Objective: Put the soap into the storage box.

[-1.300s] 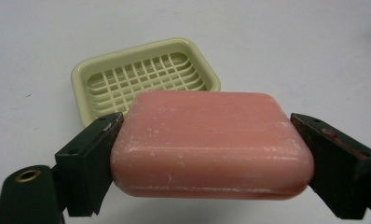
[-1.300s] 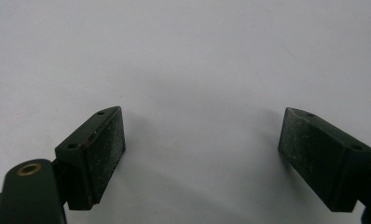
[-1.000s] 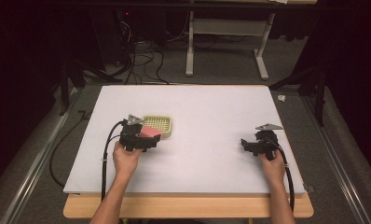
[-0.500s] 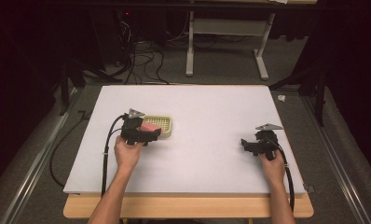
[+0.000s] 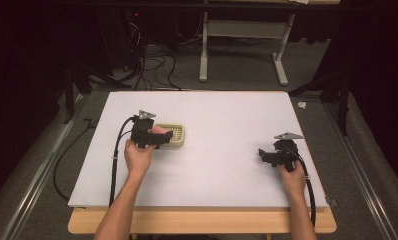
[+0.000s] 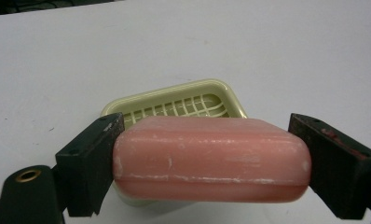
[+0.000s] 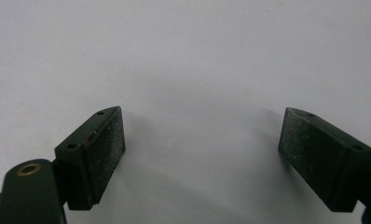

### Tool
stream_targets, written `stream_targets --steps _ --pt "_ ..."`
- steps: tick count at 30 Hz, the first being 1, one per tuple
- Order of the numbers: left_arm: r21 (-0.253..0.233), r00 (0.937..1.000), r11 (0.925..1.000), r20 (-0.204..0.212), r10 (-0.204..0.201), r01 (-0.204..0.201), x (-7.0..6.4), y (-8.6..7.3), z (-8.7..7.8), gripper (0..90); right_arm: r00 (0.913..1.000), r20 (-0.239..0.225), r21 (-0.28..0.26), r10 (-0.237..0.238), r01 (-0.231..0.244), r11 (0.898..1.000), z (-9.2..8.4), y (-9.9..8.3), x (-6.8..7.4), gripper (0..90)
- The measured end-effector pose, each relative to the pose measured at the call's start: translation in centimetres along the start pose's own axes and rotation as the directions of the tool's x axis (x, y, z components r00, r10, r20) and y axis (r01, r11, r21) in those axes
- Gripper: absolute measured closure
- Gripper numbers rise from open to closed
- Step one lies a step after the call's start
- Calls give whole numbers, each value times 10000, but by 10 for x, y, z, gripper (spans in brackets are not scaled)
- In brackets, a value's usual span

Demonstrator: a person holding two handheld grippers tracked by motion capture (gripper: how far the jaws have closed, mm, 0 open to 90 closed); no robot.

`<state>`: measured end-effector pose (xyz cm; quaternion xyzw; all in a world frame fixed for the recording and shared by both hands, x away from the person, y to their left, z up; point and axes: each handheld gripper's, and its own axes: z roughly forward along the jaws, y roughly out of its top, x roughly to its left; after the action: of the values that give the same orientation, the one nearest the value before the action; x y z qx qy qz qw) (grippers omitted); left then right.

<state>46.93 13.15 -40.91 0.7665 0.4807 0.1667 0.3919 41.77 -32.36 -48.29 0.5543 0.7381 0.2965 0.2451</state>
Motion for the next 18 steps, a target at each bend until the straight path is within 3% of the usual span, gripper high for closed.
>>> stream_targets --steps 18 --pt "270 9979 9990 -544 -338 353 7 -3 27 140 10000 -4 1 18 -18 10000 0 0 0 151"
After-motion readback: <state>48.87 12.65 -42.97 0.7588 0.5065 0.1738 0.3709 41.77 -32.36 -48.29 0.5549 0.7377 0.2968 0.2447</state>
